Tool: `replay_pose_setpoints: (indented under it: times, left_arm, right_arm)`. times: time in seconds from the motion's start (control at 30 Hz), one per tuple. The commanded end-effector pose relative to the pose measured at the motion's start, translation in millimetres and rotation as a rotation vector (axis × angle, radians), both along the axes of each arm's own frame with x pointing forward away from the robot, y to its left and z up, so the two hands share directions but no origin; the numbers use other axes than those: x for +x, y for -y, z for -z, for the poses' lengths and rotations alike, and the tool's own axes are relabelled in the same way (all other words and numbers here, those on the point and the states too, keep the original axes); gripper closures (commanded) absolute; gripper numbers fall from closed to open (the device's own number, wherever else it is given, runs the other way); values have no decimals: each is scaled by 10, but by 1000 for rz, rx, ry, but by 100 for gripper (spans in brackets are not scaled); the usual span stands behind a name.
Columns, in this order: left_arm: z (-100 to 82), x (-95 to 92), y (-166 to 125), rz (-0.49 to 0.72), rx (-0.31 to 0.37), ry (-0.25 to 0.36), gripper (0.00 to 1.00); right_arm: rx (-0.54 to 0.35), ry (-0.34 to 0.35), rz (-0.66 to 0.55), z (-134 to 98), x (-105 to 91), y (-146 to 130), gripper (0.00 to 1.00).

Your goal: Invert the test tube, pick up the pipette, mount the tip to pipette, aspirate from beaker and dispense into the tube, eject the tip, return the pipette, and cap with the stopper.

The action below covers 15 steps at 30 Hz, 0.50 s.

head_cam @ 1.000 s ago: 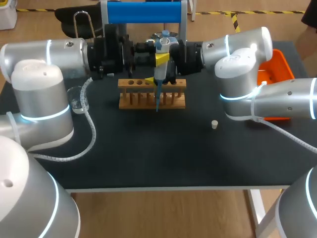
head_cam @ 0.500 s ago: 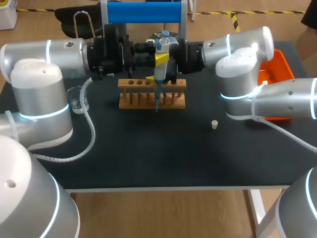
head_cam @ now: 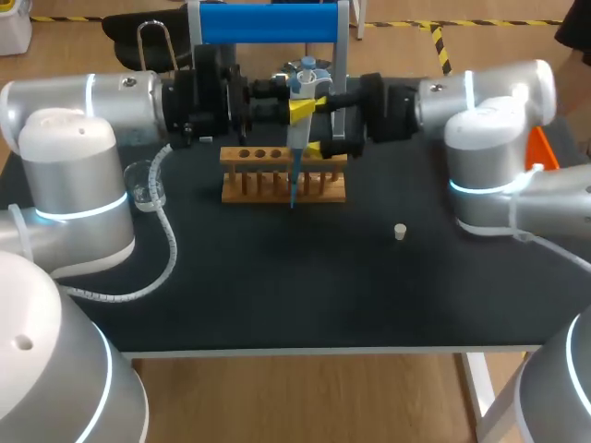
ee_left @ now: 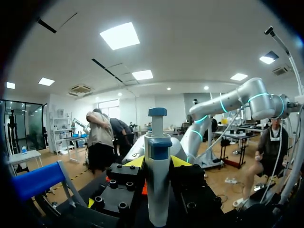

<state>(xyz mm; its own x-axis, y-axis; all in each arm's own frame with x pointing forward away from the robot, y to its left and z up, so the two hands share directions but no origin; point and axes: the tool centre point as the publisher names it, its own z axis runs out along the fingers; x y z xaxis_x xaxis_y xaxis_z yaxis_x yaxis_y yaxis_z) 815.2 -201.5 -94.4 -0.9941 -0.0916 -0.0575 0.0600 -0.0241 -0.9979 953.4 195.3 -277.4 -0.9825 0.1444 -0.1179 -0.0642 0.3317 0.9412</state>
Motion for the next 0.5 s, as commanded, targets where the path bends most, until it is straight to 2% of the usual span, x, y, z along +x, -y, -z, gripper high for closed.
replay_pose_setpoints:
  times: [0.03, 0.23, 0.5]
  left_arm:
    - [-2, 0, 12, -3, -2, 1, 100]
    - [-2, 0, 12, -3, -2, 1, 100]
    - [-2, 0, 12, -3, -2, 1, 100]
  right_arm:
    - [37, 1, 26, -225, -330, 524, 0]
    - [172, -57, -11, -450, -587, 766, 0]
    - [266, -68, -111, -682, -960, 877, 0]
